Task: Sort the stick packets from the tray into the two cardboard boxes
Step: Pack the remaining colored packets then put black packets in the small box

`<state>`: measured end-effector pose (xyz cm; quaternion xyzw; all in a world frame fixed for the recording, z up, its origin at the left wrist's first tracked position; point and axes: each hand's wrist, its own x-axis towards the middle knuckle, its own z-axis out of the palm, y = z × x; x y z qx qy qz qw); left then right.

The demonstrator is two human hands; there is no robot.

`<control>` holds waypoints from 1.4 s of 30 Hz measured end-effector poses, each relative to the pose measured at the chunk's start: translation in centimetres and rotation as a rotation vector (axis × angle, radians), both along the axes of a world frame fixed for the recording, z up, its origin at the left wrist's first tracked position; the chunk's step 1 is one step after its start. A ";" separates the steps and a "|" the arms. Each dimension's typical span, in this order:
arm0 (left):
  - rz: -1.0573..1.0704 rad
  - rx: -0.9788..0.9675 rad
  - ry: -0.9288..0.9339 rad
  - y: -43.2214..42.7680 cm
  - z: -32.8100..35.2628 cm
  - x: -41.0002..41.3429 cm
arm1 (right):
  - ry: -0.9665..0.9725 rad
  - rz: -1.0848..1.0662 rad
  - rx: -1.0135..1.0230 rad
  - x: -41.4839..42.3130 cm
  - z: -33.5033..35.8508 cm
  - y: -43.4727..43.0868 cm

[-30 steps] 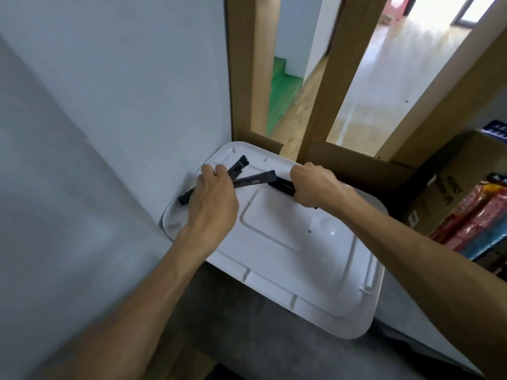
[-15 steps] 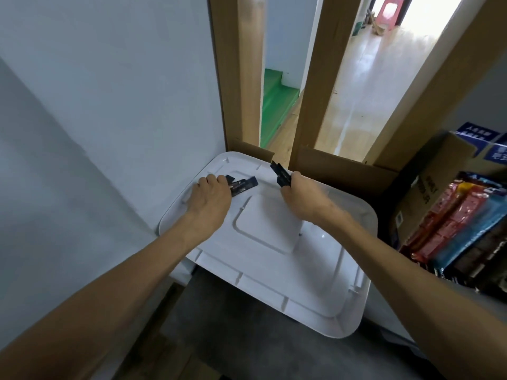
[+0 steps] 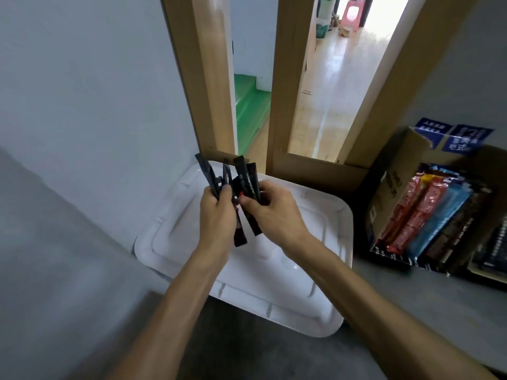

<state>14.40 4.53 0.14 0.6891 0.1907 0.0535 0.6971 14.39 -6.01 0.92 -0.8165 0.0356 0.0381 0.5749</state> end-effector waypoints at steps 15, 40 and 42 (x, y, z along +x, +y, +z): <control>-0.278 -0.122 -0.021 -6.0 -0.1 -4.8 | -0.119 -0.231 -0.160 -6.3 0.6 -5.4; -0.124 -0.299 -0.009 -25.5 0.9 -19.1 | 0.025 -0.499 -0.281 -12.2 -2.4 -39.0; -0.151 -0.290 -0.011 -26.8 0.9 -19.4 | 0.043 -0.482 -0.286 -11.3 -2.9 -38.9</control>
